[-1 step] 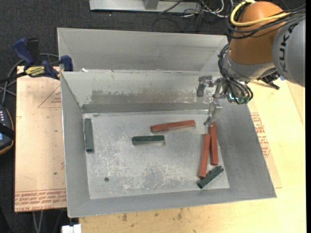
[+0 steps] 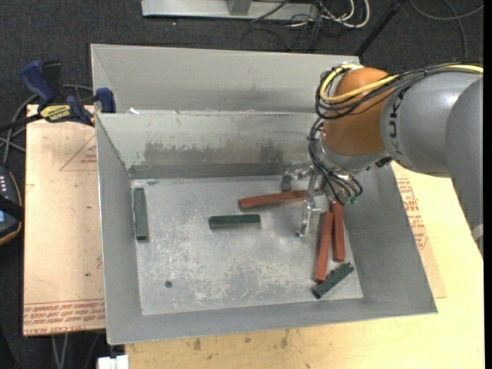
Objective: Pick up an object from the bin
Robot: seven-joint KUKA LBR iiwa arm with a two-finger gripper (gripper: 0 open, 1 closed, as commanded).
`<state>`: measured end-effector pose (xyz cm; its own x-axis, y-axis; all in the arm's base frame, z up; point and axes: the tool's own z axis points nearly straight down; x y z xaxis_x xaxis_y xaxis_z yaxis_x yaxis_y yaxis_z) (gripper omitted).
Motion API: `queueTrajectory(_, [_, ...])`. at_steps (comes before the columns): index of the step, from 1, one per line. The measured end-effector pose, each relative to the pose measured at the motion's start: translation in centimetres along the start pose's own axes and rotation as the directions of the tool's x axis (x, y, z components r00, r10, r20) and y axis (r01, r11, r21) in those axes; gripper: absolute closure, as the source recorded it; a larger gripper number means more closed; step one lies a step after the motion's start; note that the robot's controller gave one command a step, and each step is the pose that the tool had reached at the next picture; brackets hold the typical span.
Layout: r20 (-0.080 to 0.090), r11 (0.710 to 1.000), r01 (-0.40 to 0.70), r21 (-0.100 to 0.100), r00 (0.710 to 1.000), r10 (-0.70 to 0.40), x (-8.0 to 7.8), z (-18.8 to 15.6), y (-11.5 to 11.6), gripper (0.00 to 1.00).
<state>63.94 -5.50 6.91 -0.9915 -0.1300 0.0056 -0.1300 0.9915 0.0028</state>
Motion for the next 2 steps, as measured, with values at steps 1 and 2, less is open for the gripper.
queueTrajectory(1, [0.008,1.0,0.001,0.002,1.0,-0.001,-0.3,-0.5,-0.1,1.0])
queueTrajectory(2, [0.014,0.991,0.132,0.006,0.991,-0.132,-1.4,-6.3,-0.9,1.0])
